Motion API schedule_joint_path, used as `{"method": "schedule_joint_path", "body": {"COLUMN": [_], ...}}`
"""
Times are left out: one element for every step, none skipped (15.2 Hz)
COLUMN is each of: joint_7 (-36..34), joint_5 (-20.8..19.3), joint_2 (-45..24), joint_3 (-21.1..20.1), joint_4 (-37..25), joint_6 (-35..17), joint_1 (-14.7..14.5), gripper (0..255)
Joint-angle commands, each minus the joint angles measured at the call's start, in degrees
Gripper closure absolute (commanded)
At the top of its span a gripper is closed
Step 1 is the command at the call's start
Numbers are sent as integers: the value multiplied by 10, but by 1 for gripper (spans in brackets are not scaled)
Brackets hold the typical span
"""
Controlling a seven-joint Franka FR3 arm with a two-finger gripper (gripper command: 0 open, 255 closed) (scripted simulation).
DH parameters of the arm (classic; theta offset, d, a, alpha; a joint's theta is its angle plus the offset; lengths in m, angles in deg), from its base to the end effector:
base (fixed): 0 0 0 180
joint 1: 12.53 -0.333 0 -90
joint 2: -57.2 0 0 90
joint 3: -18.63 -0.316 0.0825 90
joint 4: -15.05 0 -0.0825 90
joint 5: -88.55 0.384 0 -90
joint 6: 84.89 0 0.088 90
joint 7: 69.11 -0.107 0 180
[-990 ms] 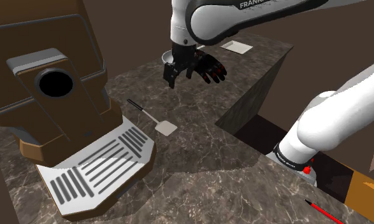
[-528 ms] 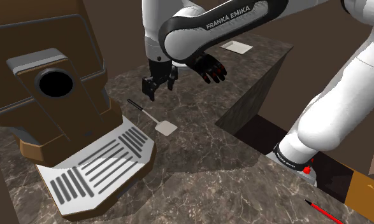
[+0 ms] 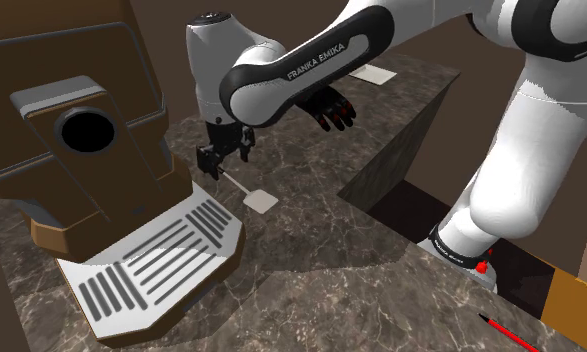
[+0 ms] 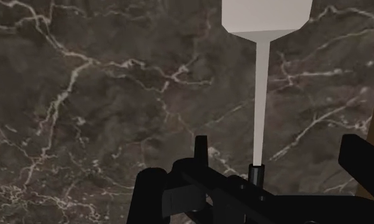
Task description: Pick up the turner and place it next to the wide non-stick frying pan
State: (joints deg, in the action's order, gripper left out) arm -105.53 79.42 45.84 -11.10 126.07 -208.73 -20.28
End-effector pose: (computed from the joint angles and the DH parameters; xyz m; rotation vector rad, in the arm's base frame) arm 0.4879 0.3513 0.4007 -3.1332 -0.1454 -0.1037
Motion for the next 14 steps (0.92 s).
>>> {"method": "schedule_joint_path", "body": {"joint_7": [-4, -6, -8, -10, -11, -11, -11, -11, -11, -11, -11, -11, -11, -11], "joint_5": [-7, -10, -13, -16, -18, -18, -18, -18, -18, -18, -18, -18, -18, -18], "joint_2": [-11, -15, -19, -23, -26, -26, -26, -26, -26, -26, -26, -26, -26, -26], "joint_3": [2, 3, 4, 5, 6, 6, 6, 6, 6, 6, 6, 6, 6, 6], "joint_4": [3, 6, 9, 11, 13, 13, 13, 13, 13, 13, 13, 13, 13, 13], "joint_6": [-12, -19, -25, -31, -35, -35, -35, -35, -35, -35, -35, -35, -35, -35], "joint_1": [-1, -2, -3, -3, -4, -4, -4, -4, -4, -4, -4, -4, -4, -4], "gripper": [0, 0, 0, 0, 0, 0, 0, 0, 0, 0, 0, 0, 255, 255]}}
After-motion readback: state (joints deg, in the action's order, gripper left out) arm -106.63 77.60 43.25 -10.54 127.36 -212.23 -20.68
